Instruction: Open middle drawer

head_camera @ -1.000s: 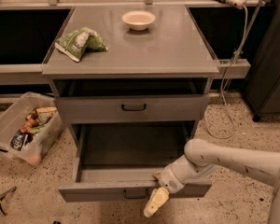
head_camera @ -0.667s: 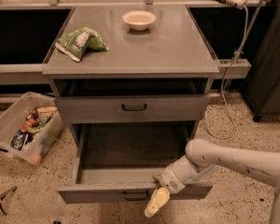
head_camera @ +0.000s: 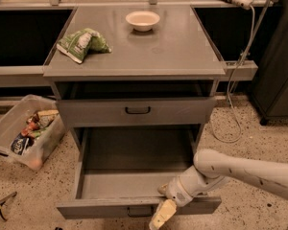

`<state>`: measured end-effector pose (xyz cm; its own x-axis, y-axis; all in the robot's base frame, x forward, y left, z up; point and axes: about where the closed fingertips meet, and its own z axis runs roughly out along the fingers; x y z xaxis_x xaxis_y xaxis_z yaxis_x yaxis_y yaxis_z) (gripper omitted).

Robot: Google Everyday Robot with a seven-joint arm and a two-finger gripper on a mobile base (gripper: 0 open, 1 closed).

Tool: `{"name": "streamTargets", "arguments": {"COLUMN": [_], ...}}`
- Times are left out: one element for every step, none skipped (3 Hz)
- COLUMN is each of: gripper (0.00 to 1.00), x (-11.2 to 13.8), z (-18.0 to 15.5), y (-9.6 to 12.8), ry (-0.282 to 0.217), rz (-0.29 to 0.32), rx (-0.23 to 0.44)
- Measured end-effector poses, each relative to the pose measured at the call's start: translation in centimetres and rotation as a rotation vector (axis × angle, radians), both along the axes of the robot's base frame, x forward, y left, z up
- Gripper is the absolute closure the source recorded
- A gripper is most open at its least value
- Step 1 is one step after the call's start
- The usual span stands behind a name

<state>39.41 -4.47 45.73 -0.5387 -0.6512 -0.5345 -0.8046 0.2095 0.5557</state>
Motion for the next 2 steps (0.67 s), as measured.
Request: {"name": "streamTargets", "arguments": {"gripper": [0.0,0.0], "x": [-2.6,-4.6], "z": [0.2,0.8], "y": [-0.2,-0.7], "ry": [0.036,0.065], "rz": [-0.009,-0.035], "rx": [0.015,0.027]}}
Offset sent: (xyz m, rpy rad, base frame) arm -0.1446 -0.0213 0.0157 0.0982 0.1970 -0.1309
